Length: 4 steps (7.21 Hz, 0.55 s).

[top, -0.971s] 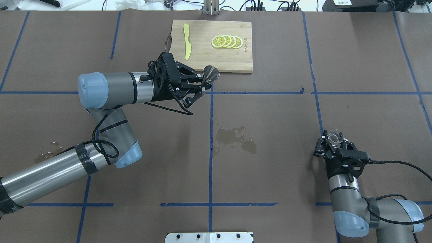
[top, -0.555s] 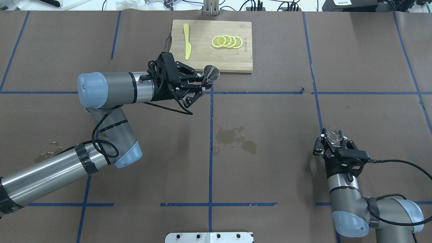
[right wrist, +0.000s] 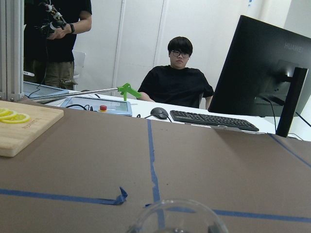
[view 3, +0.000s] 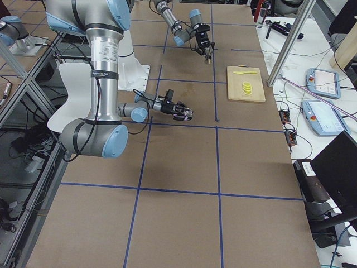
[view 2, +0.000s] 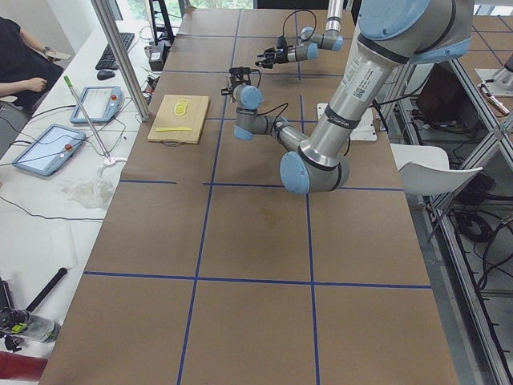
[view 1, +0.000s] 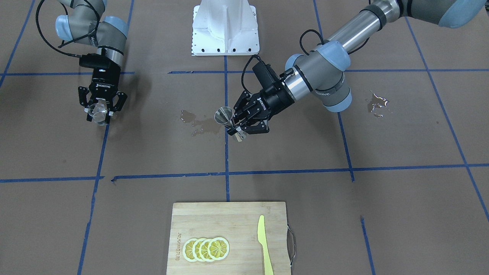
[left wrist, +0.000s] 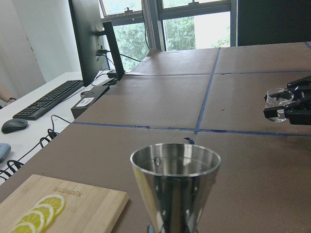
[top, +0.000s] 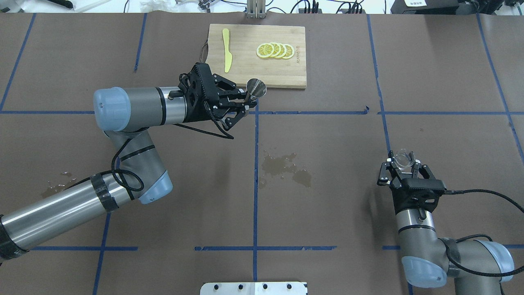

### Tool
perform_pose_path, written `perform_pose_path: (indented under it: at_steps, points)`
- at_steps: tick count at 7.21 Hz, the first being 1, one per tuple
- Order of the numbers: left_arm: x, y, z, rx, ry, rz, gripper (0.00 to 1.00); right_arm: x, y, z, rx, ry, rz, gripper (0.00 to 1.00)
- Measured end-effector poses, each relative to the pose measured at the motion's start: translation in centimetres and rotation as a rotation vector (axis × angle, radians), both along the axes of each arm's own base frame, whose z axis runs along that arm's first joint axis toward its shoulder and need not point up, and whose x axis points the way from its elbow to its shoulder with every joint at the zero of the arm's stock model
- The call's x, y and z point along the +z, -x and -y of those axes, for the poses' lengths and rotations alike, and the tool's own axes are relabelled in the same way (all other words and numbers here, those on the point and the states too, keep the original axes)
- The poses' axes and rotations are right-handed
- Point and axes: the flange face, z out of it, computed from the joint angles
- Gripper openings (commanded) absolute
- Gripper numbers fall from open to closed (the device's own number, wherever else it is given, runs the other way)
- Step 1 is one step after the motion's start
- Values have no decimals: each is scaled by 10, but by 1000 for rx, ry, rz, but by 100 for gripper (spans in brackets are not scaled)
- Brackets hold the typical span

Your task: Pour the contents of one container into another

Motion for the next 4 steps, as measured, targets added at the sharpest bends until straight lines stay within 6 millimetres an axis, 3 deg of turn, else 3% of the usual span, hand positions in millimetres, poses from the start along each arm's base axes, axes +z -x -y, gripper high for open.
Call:
perform_pose_path:
  at_steps: [2,4]
  points:
    - [0,3,-2,-1,-4,-5,0,-15,-2,9,-26,-8,-55,0]
    - [-2,5,-8,4,-11,-13,0,-52,9,24,-62,-14,-41,0]
